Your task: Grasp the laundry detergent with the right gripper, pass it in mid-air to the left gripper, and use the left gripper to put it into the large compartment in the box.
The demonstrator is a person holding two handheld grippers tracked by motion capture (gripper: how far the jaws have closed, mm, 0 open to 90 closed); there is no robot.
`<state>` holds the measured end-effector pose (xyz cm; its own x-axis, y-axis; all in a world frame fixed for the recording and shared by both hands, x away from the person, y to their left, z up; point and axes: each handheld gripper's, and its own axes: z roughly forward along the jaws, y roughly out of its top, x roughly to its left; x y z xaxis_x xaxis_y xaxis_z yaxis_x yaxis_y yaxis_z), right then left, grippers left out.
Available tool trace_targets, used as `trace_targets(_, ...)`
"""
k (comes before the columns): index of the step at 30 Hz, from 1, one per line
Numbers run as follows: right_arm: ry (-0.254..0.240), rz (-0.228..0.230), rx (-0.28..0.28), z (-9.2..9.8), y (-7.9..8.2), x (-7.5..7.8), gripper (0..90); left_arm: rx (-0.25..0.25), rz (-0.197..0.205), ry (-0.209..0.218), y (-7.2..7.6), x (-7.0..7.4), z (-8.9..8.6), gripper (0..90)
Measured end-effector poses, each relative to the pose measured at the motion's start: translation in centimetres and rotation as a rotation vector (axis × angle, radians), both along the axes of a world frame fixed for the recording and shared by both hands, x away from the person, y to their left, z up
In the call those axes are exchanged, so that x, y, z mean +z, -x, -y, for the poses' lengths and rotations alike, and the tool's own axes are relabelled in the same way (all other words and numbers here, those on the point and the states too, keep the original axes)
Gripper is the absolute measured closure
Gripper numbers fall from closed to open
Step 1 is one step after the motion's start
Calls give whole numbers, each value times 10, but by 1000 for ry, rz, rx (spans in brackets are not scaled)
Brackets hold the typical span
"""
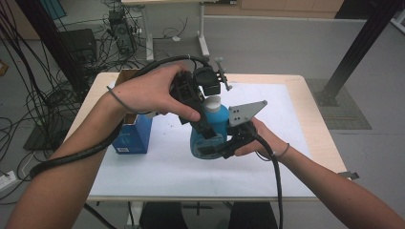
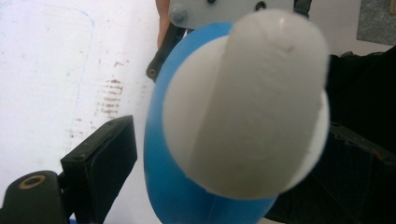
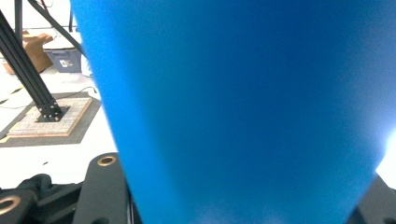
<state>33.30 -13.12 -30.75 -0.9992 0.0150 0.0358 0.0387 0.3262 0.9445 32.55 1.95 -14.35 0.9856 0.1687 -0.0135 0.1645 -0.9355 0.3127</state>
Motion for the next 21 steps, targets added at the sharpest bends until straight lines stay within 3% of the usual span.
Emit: trace_targets(21,4,14,-7,4,-4,3,410,12,-4,-4,-4,0,0,108)
